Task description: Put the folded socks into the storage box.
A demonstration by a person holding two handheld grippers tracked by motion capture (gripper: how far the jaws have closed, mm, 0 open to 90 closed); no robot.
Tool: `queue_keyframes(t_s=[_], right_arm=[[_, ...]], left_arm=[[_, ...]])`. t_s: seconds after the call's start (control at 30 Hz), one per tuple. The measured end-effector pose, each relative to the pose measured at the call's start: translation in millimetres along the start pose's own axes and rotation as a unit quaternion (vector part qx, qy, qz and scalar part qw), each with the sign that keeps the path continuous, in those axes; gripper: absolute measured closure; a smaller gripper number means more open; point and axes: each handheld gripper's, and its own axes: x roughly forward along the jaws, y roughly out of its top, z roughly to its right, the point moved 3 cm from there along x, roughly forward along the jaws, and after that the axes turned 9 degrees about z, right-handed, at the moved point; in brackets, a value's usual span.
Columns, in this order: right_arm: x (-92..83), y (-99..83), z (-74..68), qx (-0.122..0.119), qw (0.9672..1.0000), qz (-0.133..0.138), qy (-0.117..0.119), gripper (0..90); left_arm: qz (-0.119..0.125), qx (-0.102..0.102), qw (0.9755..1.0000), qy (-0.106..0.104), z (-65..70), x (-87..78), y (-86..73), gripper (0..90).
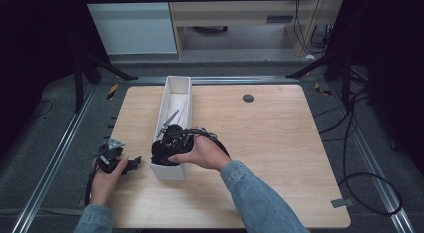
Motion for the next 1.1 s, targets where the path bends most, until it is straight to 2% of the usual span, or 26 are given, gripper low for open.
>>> queue_keyframes(t_s=[0.13, 0.3, 0.5, 0.67, 1.1], right_arm=[[-8.6, 0.2, -1.0, -0.002, 1.0, 0.009, -0.002, 51.9], [-25.1, 3.0, -1.3, -0.002, 0.9992, 0.04, 0.002, 59.5], [-40.9, 1.5, 3.4, -0.005, 0.9987, 0.051, 0.003, 75.4], [-45.2, 0.7, 4.6, -0.008, 0.9985, 0.055, 0.003, 89.9], [-34.1, 5.6, 0.9, -0.015, 0.9989, 0.042, 0.012, 90.0]], left_arm=[[0.0, -0.001, 1.0, 0.0, -0.4, -0.3, 0.0, 10.3], [0.0, -0.001, 1.0, -0.003, 0.2, -0.4, 0.1, 10.9], [-0.001, -0.002, 1.0, -0.003, 0.2, -0.4, 0.1, 11.5], [-0.003, -0.002, 1.0, -0.002, -0.1, -0.2, -0.1, 11.5], [-0.003, -0.004, 1.0, -0.002, -0.9, -0.4, -0.3, 11.5]])
